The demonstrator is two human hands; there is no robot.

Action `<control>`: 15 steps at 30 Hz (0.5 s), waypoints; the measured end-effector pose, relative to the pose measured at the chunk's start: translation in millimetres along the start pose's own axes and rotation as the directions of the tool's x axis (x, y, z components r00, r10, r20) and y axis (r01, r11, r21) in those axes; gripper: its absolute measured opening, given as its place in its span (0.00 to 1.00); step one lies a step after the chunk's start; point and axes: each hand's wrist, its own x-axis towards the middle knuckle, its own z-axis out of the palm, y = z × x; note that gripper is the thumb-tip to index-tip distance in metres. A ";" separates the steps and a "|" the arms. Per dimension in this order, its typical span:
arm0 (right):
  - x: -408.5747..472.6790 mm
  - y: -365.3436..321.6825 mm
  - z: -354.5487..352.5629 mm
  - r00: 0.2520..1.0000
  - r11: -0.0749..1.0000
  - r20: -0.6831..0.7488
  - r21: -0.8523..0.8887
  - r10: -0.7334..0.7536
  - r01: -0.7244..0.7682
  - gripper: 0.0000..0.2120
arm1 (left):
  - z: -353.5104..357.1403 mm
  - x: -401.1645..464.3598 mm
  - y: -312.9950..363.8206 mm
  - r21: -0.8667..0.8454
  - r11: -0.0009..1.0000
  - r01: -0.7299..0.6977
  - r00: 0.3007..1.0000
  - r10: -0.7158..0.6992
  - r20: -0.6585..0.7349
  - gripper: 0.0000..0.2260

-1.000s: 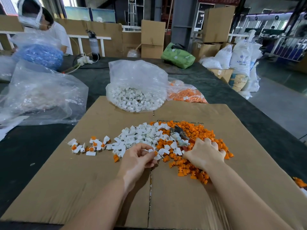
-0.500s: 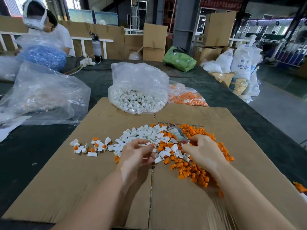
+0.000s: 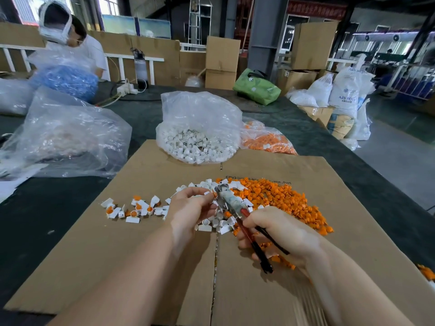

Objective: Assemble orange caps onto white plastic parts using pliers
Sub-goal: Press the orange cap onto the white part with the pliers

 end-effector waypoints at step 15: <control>-12.7 -1.3 6.9 0.993 0.997 0.088 0.010 -0.079 0.079 0.10 | 1.6 -3.6 1.5 -0.037 0.999 0.022 1.000 -0.022 -0.004 0.04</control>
